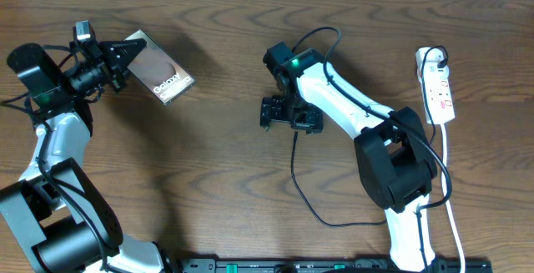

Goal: Plug charger to phone and switch on socket
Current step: 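Lower the open right gripper around the USB-C connector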

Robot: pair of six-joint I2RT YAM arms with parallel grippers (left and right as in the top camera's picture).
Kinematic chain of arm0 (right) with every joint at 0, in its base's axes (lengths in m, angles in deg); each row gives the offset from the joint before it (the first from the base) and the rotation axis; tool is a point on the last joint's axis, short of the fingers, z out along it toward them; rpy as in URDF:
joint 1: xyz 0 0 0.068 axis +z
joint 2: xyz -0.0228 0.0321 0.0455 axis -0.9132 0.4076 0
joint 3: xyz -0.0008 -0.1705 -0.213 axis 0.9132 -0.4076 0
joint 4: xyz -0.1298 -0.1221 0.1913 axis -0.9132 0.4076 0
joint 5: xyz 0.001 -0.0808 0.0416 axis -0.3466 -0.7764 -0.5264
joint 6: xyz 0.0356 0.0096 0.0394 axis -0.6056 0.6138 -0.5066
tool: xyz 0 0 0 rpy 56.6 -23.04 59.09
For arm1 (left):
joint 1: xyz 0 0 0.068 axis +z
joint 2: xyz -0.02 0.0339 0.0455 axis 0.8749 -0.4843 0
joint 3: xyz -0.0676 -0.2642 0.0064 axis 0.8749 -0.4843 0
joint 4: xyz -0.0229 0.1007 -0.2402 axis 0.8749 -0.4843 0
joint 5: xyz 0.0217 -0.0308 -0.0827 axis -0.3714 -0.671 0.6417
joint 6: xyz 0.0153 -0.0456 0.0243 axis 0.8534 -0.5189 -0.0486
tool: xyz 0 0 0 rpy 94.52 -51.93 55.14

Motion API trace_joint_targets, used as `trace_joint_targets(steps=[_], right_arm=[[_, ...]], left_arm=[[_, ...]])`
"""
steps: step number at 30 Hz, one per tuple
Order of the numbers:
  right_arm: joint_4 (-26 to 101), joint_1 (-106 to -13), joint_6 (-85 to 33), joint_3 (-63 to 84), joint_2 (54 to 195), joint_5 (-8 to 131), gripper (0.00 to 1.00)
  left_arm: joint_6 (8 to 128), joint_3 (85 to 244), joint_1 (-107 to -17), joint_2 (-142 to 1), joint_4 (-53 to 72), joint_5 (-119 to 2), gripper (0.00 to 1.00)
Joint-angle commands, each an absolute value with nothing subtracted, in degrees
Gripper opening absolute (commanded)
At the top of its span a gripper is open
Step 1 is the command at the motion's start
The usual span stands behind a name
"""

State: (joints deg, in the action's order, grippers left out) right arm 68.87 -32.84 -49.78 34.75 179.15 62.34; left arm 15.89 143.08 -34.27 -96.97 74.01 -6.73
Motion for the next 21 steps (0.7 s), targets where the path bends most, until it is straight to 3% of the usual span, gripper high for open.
trace_joint_targets(steps=[1,21], right_arm=[[68.9,-32.1,-50.9,35.0,180.8,61.3,0.99],[69.0,-30.9,-53.1,34.4,183.2,60.3,0.99]], left_arm=[[16.0,142.9,-34.4,-97.1,74.5,-4.7,0.07],[16.0,142.9,-34.4,-97.1,74.5,-4.7,0.07]])
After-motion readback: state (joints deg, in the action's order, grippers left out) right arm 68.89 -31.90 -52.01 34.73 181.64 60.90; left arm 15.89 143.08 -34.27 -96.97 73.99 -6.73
